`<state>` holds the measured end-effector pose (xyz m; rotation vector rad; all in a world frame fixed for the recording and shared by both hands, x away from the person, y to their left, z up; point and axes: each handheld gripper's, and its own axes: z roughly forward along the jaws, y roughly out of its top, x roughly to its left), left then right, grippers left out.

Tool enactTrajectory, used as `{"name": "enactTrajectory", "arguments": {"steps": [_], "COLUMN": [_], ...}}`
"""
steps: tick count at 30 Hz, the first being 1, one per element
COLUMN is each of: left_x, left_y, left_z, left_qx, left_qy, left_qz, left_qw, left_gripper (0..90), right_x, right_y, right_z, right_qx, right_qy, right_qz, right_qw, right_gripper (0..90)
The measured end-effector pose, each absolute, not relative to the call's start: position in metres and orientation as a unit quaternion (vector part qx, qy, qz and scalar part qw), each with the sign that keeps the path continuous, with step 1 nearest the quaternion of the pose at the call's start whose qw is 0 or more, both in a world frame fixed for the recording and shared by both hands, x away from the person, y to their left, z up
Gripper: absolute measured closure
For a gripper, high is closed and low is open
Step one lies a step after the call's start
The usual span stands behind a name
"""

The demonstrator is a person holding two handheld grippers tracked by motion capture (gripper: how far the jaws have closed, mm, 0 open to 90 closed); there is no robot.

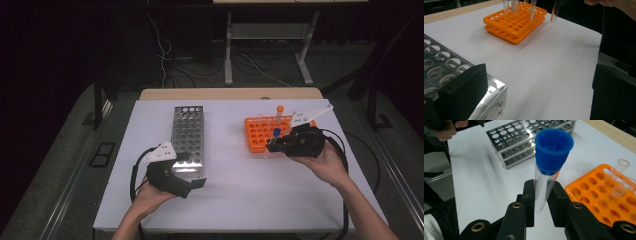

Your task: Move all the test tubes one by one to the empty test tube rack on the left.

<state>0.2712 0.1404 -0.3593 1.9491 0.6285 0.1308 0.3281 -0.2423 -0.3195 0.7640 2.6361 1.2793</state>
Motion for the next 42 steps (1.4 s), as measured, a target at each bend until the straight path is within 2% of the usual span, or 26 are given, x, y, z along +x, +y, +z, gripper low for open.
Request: {"name": "enactTrajectory", "arguments": {"steps": [25,37,39,41,42], "left_x": [0.306,0.322,0.324,0.327,0.328], "left_y": [0.096,0.086,0.085,0.083,0.082], "left_z": [-0.320,-0.303,-0.301,-0.299,-0.299], "left_qx": [0.867,0.881,0.884,0.887,0.890], "left_qy": [0.197,0.174,0.171,0.166,0.162], "left_qz": [0.038,0.022,0.020,0.015,0.014], "left_qw": [0.457,0.440,0.435,0.430,0.426], "left_gripper": [1.7,19.2,25.9,28.4,33.4], "right_x": [0.333,0.332,0.332,0.332,0.331], "right_y": [-0.174,-0.144,-0.141,-0.140,-0.137], "right_z": [-0.323,-0.329,-0.329,-0.330,-0.331], "right_qx": [0.185,0.159,0.156,0.155,0.154], "right_qy": [0.894,0.902,0.903,0.904,0.905], "right_qz": [0.408,0.400,0.399,0.399,0.396], "right_qw": [0.022,0.012,0.012,0.011,0.010], "right_gripper": [75.9,76.0,76.0,76.0,75.9]}}
